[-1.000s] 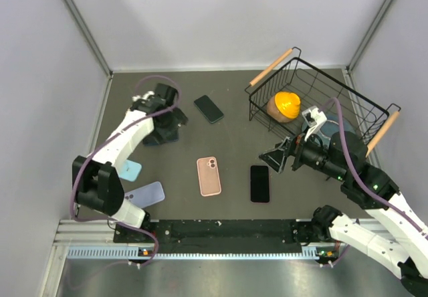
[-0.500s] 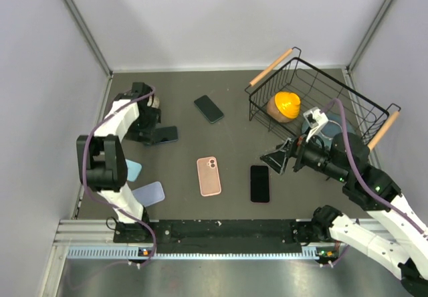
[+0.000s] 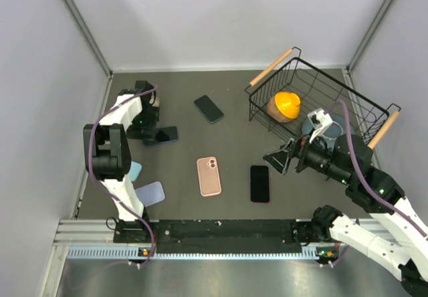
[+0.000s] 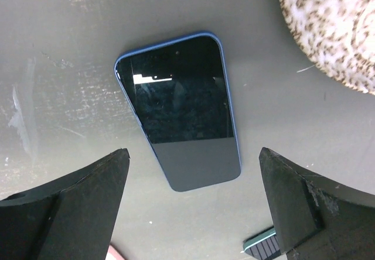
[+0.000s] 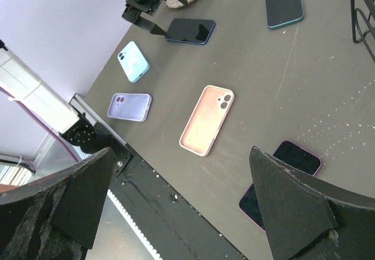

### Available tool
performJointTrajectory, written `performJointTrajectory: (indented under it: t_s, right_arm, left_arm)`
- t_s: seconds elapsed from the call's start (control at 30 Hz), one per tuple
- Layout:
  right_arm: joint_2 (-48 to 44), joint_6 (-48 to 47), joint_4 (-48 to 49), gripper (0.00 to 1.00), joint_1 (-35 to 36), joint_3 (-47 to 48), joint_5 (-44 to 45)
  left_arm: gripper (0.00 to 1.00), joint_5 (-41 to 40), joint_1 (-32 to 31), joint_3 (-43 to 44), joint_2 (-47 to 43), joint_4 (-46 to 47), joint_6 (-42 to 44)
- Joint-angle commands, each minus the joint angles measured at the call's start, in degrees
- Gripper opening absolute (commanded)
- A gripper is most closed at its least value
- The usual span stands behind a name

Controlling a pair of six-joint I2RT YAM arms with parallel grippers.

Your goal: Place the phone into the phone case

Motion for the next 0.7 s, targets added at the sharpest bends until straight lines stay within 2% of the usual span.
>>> performJointTrajectory:
  t_s: [0.0, 0.67]
  right_arm:
    - [-1.1, 0.1, -0.3, 0.99, -0.5, 2.1, 1.9]
    - [0.1, -1.2, -0.9, 0.99, -0.5, 2.8, 2.4]
  left_arm:
    - [0.98, -4.9, 0.7, 0.1, 1.1, 0.6, -5.6]
    - [0.94, -4.9, 0.6, 0.5, 7.1, 0.6, -7.4]
